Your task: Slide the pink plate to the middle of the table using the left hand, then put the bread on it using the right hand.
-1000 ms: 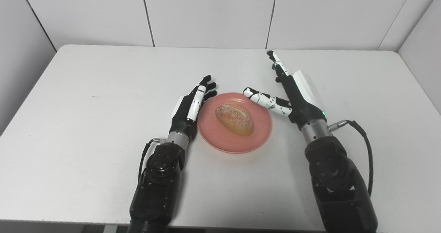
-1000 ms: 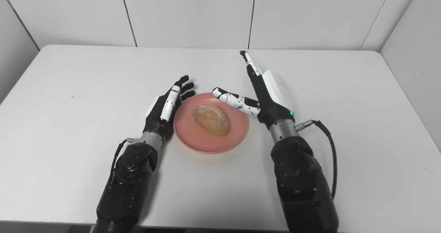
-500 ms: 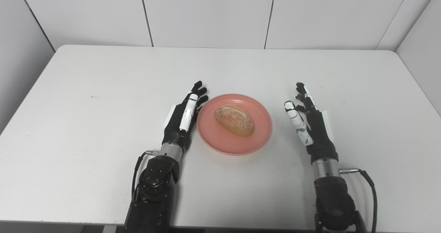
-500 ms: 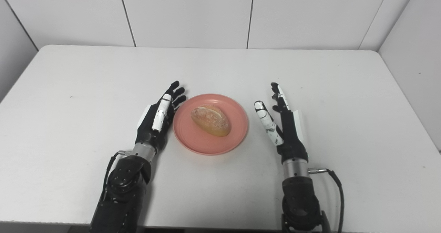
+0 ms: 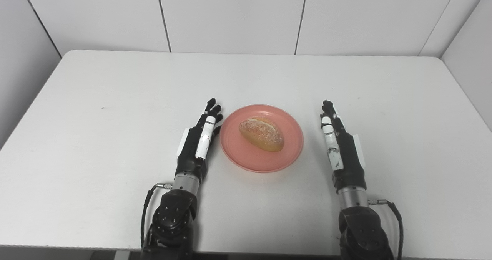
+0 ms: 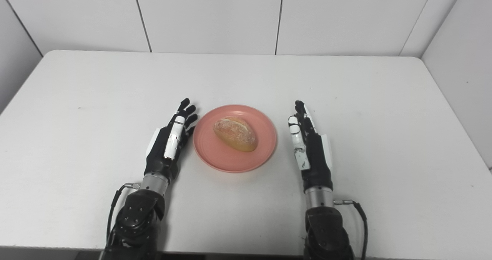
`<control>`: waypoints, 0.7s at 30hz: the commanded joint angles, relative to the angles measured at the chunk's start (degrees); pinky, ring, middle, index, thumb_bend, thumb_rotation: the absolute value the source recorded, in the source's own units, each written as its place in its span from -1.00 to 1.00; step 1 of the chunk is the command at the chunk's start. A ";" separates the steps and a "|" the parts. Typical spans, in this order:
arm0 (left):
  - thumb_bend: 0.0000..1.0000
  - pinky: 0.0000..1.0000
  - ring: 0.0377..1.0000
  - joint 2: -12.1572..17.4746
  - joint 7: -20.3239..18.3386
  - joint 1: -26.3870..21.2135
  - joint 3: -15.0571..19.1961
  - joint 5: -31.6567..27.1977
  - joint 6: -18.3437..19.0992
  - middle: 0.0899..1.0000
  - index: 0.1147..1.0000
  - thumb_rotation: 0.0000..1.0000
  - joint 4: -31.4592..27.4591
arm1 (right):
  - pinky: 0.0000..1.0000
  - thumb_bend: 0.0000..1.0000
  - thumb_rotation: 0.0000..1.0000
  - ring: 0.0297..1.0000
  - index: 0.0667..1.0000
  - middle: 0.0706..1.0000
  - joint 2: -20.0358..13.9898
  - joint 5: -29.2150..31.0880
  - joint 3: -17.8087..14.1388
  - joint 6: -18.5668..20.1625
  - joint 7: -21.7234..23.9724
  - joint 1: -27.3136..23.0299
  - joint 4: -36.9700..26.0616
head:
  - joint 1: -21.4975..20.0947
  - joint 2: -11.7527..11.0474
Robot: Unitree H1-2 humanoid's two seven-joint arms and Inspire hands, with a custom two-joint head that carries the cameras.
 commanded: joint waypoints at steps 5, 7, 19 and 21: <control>-0.26 0.84 0.86 0.63 -0.14 -1.60 -0.42 0.98 -2.17 0.91 0.91 1.00 -0.04 | 0.91 -0.61 1.00 0.91 0.88 0.90 1.06 2.62 -0.22 0.00 0.32 -1.35 -0.15 | 0.43 -0.05; -0.25 0.83 0.86 0.73 -0.07 -1.80 -0.32 1.03 -2.22 0.90 0.90 1.00 0.20 | 0.93 -0.62 1.00 0.92 0.89 0.91 1.02 3.17 -0.24 0.36 0.47 -1.46 -0.13 | 0.37 0.00; -0.27 0.80 0.85 0.88 -0.09 -2.51 -0.10 0.89 -2.75 0.90 0.89 1.00 1.10 | 0.91 -0.63 1.00 0.91 0.88 0.90 0.43 3.36 -0.18 0.78 0.61 -1.92 0.01 | 0.83 0.10; -0.28 0.80 0.86 0.90 -0.16 -2.55 -0.17 0.89 -2.86 0.90 0.89 1.00 1.19 | 0.91 -0.63 1.00 0.91 0.88 0.90 0.63 3.72 -0.34 1.72 0.63 -1.91 -0.40 | 0.98 0.07</control>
